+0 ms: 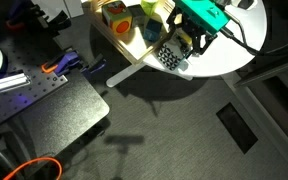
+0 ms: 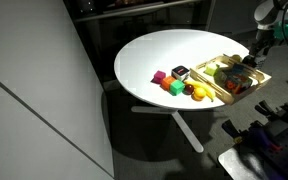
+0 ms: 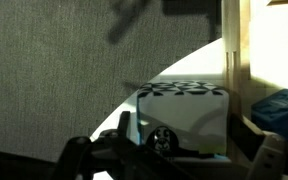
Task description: Put the plushy cube and yellow plastic fruit on the right and in the crate
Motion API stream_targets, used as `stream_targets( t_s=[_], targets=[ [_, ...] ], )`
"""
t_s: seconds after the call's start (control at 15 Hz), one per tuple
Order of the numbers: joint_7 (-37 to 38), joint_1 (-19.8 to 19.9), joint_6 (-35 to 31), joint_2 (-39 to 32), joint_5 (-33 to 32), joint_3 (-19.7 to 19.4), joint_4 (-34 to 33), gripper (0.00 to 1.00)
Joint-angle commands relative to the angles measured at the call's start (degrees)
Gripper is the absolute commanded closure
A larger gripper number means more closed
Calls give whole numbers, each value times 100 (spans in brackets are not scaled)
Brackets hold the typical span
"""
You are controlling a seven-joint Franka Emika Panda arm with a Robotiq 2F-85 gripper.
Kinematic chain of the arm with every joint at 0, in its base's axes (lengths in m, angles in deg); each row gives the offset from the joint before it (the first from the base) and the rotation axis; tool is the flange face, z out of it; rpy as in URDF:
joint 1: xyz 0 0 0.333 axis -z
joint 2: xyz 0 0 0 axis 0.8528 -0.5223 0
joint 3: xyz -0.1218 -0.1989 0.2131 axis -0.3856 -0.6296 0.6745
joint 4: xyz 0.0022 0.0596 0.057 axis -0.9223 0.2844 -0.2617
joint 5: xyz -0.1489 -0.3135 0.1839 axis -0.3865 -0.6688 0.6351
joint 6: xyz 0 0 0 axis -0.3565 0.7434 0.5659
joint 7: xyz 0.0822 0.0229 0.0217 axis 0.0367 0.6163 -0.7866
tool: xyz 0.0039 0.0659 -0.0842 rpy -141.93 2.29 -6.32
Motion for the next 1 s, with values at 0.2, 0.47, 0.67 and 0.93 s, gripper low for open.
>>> stream_targets(
  t_s=[0.2,0.47,0.67,0.93],
  targets=[
    [-191,160,-4,-228,-41,48,-168,34],
    [-188,153,185,-207,-28,57,-217,65],
    [-144,88,596,-62,-96,19,-257,85],
    [-171,9,1229,234,-208,5,-300,92]
  ],
)
